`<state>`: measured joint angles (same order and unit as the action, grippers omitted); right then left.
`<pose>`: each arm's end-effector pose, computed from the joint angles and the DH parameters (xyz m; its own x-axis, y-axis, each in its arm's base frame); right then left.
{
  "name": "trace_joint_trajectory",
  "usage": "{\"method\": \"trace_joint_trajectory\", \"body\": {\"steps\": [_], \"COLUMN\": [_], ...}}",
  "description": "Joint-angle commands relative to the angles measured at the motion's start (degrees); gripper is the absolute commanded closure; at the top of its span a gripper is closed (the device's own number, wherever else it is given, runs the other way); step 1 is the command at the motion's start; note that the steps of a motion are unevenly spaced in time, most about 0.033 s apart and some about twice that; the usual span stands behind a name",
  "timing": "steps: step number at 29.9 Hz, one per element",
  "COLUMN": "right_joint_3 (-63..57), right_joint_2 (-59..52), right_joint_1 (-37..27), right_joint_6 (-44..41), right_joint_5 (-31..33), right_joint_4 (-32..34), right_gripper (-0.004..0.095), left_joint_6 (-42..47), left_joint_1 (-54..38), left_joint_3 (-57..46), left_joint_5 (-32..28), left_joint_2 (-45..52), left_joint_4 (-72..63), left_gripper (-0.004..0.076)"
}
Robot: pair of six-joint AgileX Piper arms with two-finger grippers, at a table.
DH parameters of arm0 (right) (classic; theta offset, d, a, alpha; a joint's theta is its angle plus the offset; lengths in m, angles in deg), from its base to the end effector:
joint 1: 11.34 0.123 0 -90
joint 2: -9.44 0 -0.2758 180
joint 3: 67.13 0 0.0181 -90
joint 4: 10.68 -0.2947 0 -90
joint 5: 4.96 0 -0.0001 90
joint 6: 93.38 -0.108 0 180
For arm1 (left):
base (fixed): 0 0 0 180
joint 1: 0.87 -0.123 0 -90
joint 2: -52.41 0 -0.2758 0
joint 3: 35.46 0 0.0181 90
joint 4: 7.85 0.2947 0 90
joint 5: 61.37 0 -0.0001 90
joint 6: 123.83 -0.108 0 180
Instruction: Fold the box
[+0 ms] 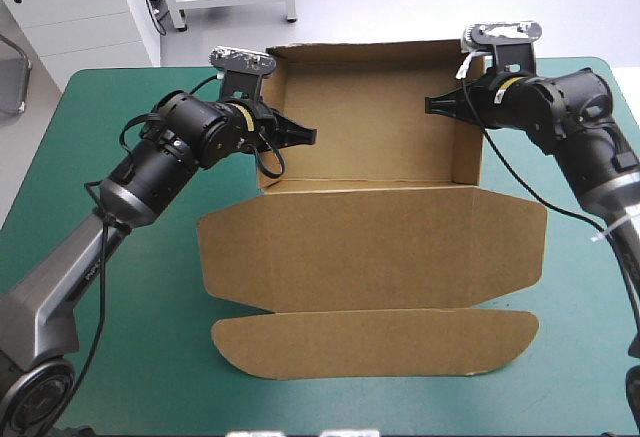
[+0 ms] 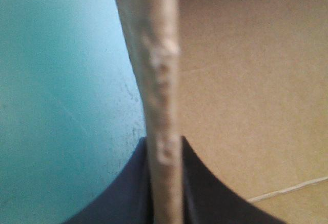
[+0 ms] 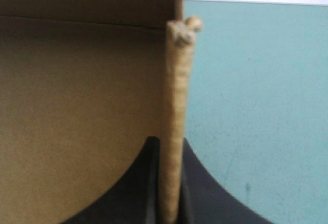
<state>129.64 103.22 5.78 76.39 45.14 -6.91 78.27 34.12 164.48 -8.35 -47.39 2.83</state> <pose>0.3717 0.1088 0.4170 -0.6052 -0.0444 -0.7948 -0.1749 0.9815 0.0783 0.3473 -0.2235 0.3924 -0.6606 0.1372 -0.7381 0.3111 0.9448 -0.1028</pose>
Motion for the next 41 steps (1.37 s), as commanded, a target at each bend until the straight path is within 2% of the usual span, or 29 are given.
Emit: {"method": "trace_joint_trajectory", "body": {"steps": [1, 8, 13, 21, 33, 36, 37, 39, 41], "right_joint_3": [1.7, 1.7, 1.8, 1.8, 1.8, 1.8, 1.8, 1.8, 1.8], "right_joint_2": [2.1, 10.9, 16.8, 19.8, 20.2, 20.2, 20.2, 20.2, 20.2], "right_joint_1": [0.2, 0.2, 0.2, 0.2, 0.2, 0.2, 0.2, 0.2, 0.2], "right_joint_6": [3.4, 9.6, 10.2, 10.2, 10.2, 10.2, 10.2, 10.2, 9.9], "right_joint_5": [0.8, 10.5, 14.5, 15.1, 16.2, 17.4, 17.9, 18.5, 19.2], "right_joint_4": [-1.6, -7.8, -8.5, -8.9, -11.0, -10.6, -10.6, -10.6, -10.7], "right_gripper": [0.0928, 0.0928, 0.0928, 0.0928, 0.0921, 0.0849, 0.0792, 0.0634, 0.0424], "left_joint_6": [-4.2, -7.4, -8.7, -13.6, -14.6, -14.5, -14.5, -15.0, -15.0], "left_joint_1": [1.2, 1.2, -0.4, -4.6, -4.6, -4.6, -4.6, -4.6, -4.6], "left_joint_3": [1.8, 1.8, 1.8, 1.8, 1.8, 1.8, 1.8, 1.8, 1.8], "left_joint_5": [-3.9, 0.0, 3.2, 5.1, 8.8, 9.5, 9.9, 10.9, 11.6], "left_joint_2": [0.2, -7.2, -11.9, -15.5, -19.3, -19.3, -19.3, -19.3, -19.2], "left_joint_4": [-1.6, -1.6, -3.8, -13.9, -15.0, -15.2, -15.1, -15.0, -14.6], "left_gripper": [0.0728, 0.0727, 0.0727, 0.0728, 0.0717, 0.0617, 0.0546, 0.0414, 0.0264]}}
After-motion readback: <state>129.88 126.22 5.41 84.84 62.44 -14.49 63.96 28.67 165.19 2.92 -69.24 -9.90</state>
